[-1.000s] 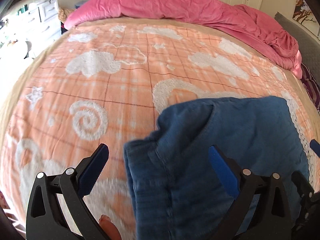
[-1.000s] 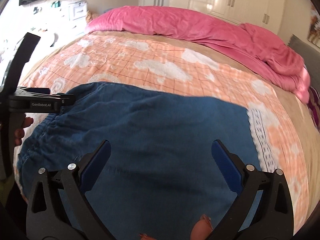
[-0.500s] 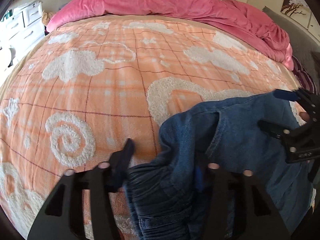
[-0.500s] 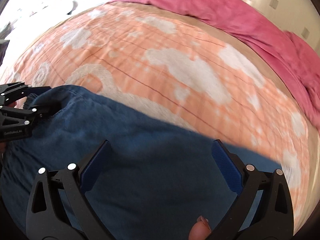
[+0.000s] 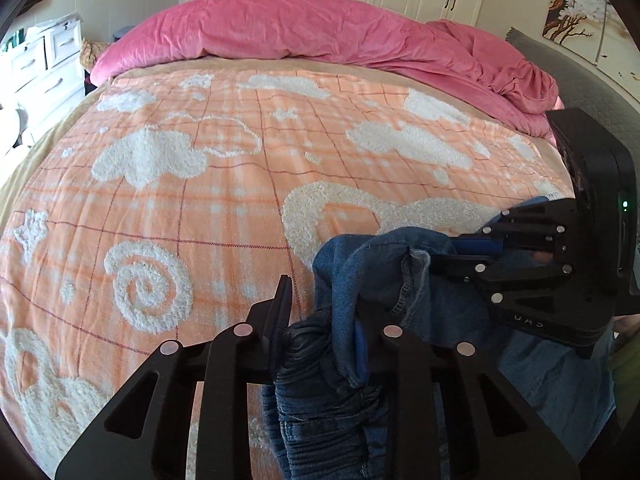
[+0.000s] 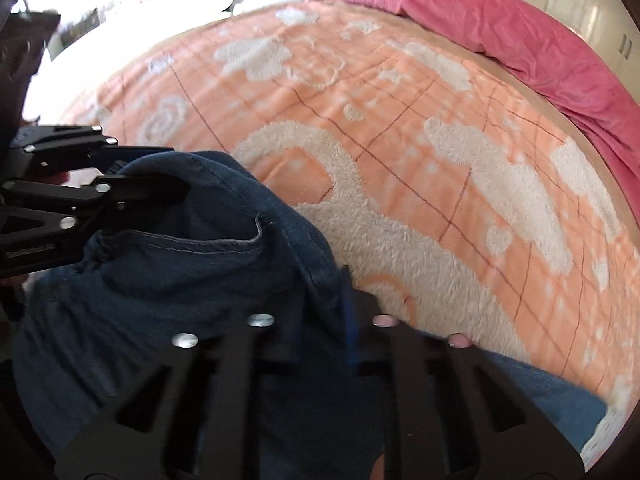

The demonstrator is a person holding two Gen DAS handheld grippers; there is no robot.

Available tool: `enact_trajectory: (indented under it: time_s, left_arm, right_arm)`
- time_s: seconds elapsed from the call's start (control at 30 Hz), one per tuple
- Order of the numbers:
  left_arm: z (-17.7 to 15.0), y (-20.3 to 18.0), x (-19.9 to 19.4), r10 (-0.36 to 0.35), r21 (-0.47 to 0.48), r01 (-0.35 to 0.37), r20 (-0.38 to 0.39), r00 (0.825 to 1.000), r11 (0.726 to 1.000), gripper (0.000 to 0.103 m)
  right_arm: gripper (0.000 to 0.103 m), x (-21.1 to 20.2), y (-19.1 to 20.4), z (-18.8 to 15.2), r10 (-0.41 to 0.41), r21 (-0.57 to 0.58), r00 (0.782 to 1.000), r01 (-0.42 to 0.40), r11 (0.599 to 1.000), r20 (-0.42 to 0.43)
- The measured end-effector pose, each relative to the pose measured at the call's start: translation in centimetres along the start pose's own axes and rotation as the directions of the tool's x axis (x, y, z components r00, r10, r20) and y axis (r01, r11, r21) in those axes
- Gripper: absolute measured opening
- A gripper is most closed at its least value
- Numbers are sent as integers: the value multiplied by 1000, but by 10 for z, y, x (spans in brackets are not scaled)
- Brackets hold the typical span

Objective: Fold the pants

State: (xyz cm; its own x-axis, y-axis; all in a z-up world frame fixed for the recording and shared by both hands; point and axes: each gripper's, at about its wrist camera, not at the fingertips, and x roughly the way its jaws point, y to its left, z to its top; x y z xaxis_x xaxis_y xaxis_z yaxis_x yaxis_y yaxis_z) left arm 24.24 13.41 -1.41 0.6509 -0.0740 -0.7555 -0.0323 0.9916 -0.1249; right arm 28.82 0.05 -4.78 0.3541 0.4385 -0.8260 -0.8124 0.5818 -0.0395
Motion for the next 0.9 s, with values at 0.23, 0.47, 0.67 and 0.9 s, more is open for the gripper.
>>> enact_trajectory:
  time_s: [0.23, 0.47, 0.67, 0.9]
  left_arm:
    - [-12, -15, -34, 2, 55, -7, 90, 996, 998, 25]
    - [-37, -32, -84, -16, 89, 1, 161, 987, 996, 25]
    - [-81, -37, -120, -27, 101, 10, 177, 984, 995, 25]
    - [-123, -38, -148, -44, 103, 29, 145, 988, 994, 25]
  right_arm:
    - [6, -54, 12, -24, -10, 76, 986, -2, 997, 164]
    - [6, -105, 43, -58, -70, 120, 962, 39, 992, 266]
    - [6, -133, 85, -104, -66, 126, 955, 30, 992, 288]
    - [6, -154, 133, -147, -38, 111, 958, 6, 994, 283]
